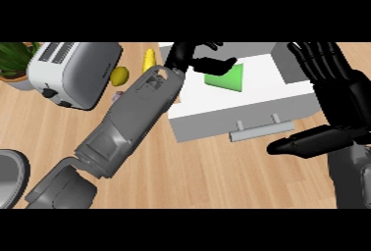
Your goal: Pick up the cup, place it into the drawer and close the drawer
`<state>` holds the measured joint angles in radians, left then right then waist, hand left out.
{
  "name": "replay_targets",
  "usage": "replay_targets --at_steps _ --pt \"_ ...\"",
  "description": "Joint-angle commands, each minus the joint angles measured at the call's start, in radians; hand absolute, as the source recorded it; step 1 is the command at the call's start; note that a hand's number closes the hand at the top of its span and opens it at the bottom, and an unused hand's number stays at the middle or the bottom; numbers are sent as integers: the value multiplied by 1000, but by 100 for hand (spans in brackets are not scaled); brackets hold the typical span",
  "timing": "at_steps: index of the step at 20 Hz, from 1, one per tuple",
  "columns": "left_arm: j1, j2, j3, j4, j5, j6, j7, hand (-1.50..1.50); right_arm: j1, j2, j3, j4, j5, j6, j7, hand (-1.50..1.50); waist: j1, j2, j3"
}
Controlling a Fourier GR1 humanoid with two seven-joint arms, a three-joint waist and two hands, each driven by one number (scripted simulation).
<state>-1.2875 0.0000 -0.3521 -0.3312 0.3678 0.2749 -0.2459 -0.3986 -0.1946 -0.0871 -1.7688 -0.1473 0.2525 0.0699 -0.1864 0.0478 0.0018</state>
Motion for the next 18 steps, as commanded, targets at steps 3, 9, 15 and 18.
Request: replay_targets --at_steps 3,9,15,18 --pt "49 0 25 -47 121 0 -88 -150 -8 36 91 -3 -102 118 5 150 -39 10 -1" --pt "39 0 59 -96 219 -20 -201 -150 32 -60 169 -9 -210 332 62 150 2 -10 -2" --pt "19 0 80 -68 263 40 -245 -150 76 -194 280 -42 -28 414 155 -150 71 -28 -2" --pt "39 0 47 -62 289 65 -263 -150 63 -211 276 -44 120 373 122 -150 86 -27 -1"
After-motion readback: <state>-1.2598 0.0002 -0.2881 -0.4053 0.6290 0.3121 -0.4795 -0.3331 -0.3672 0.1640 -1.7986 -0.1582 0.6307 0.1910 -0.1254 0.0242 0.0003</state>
